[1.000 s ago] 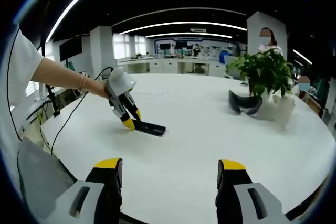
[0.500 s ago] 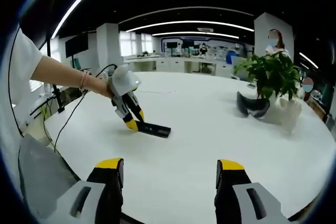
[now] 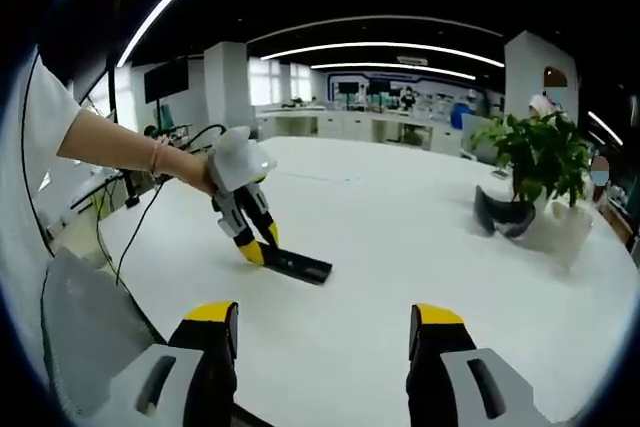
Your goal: Press the specified remote control buttons in sequence, fully releasing each button before pressing the next.
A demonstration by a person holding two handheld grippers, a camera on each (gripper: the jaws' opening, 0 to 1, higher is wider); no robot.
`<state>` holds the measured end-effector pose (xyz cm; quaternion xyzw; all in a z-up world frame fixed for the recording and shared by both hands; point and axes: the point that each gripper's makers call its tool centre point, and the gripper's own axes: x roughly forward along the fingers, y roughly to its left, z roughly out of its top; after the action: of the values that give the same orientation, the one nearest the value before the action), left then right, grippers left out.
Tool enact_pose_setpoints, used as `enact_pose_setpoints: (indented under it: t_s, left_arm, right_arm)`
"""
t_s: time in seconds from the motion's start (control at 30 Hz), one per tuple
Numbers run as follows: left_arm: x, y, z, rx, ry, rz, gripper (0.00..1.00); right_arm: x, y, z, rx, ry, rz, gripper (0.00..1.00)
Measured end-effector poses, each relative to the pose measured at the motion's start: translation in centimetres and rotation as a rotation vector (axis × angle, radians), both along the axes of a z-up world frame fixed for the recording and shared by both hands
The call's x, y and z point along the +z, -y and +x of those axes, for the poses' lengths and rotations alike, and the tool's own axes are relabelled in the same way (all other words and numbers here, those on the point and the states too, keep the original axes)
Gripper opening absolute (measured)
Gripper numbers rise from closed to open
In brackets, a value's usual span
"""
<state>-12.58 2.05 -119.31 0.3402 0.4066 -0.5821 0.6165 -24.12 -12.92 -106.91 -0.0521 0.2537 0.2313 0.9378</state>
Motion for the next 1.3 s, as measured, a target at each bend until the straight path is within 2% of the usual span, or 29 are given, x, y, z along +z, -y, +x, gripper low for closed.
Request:
enact_pose_setpoints:
  t_s: [0.23, 0.67, 1.0, 1.1, 1.17, 1.3]
  left_arm:
    - [0.0, -0.3, -2.2, -0.002, -0.006, -0.006, 0.22]
    - [-0.2, -0.5, -5.3, 0.001, 0.025, -0.019, 0.22]
    - [-0.2, -0.7, -7.3, 0.028, 0.023, -0.048, 0.22]
    - [-0.2, -0.9, -7.9, 0.027, 0.025, -0.049, 0.22]
    - [-0.2, -1.0, -8.4, 0.028, 0.025, -0.046, 0.23]
    - [-0.2, -1.2, -9.3, 0.011, 0.048, -0.026, 0.22]
  right_arm:
    - [0.2, -0.6, -0.6, 0.029, 0.003, -0.003, 0.67]
    - [-0.5, -1.7, -1.8, 0.095, -0.029, -0.015, 0.65]
    - [-1.2, -2.3, -2.3, 0.153, -0.054, -0.067, 0.61]
    - [-1.6, -2.6, -2.5, 0.165, -0.074, -0.056, 0.59]
    - [-2.1, -2.8, -2.7, 0.171, -0.118, -0.037, 0.58]
    - [-2.7, -3.1, -3.1, 0.198, -0.142, -0.056, 0.56]
